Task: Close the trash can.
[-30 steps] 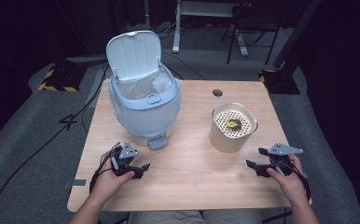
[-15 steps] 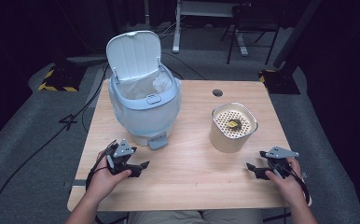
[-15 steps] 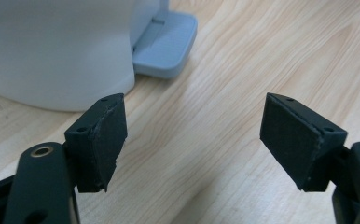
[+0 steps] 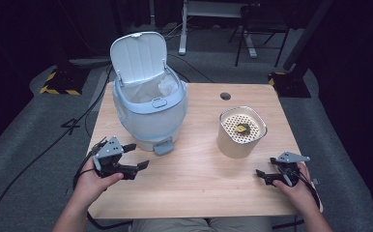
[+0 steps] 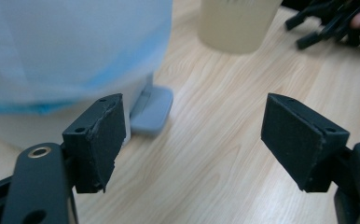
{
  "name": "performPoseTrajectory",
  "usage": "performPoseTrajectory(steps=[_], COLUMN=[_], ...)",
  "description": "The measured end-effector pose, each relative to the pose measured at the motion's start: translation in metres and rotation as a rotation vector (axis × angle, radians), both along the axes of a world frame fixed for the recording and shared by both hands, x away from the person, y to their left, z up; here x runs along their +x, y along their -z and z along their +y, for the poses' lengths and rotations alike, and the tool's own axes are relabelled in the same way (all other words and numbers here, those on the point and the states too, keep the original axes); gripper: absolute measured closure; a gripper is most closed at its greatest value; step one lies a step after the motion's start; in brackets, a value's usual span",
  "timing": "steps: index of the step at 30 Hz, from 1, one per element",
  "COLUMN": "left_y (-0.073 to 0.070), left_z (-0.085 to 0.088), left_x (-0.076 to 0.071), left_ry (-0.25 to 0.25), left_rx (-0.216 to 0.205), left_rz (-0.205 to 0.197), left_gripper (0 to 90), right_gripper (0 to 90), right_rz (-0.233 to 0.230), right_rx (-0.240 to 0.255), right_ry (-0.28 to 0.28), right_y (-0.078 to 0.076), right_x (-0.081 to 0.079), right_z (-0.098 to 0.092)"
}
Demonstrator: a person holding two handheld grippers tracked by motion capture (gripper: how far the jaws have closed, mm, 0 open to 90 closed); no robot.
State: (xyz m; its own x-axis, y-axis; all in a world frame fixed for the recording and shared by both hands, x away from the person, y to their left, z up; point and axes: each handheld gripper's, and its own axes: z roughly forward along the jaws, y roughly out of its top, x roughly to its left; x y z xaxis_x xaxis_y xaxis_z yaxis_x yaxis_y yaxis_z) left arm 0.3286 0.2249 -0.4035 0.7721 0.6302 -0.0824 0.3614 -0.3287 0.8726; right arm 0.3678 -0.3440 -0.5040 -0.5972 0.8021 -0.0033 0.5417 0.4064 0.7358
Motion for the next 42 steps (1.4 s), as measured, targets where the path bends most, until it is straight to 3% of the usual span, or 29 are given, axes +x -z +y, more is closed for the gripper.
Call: performPoseTrajectory(steps=[2,4,5,8,10,14,20,27,34,36,42], left_y=[-0.004,-0.02,-0.02,-0.042,-0.05,-0.069,-0.099,-0.132,-0.156,-0.164,-0.179], left_z=[0.002,0.009,0.009,0.019,0.021,0.024,0.035,0.044,0.051,0.057,0.062], left_x=[0.0,0.003,0.003,0.008,0.01,0.014,0.03,0.041,0.057,0.069,0.092], left_ry=[0.007,0.023,0.023,0.004,-0.008,-0.007,0.013,0.049,-0.019,-0.05,-0.059], left_rx=[-0.011,-0.044,-0.044,-0.043,-0.047,-0.114,-0.161,-0.106,-0.138,-0.146,-0.129], left_rz=[-0.013,-0.031,-0.031,-0.066,-0.076,-0.092,-0.114,-0.166,-0.179,-0.174,-0.172], left_gripper=[23.9,24.3,24.6,25.0,25.0,22.5,21.5,26.6,26.7,26.9,30.5], right_gripper=[16.4,16.4,16.4,16.3,16.3,16.3,16.3,16.3,16.3,16.3,16.2], right_rz=[0.004,0.011,0.011,0.0,0.001,0.001,0.0,0.0,0.0,0.0,0.0], right_rx=[0.012,0.025,0.025,0.003,0.003,0.003,0.002,0.0,0.0,0.0,0.0], right_ry=[-0.003,-0.007,-0.007,-0.013,-0.013,-0.013,-0.012,-0.014,-0.014,-0.014,-0.014], right_y=[0.0,0.0,0.0,0.0,0.0,0.0,0.0,0.0,0.0,0.0,0.0], right_x=[0.0,0.0,0.0,-0.001,-0.001,-0.001,-0.001,0.0,0.0,0.0,-0.001], right_z=[-0.002,-0.004,-0.004,-0.002,-0.002,-0.002,-0.002,-0.002,-0.002,-0.002,-0.002])
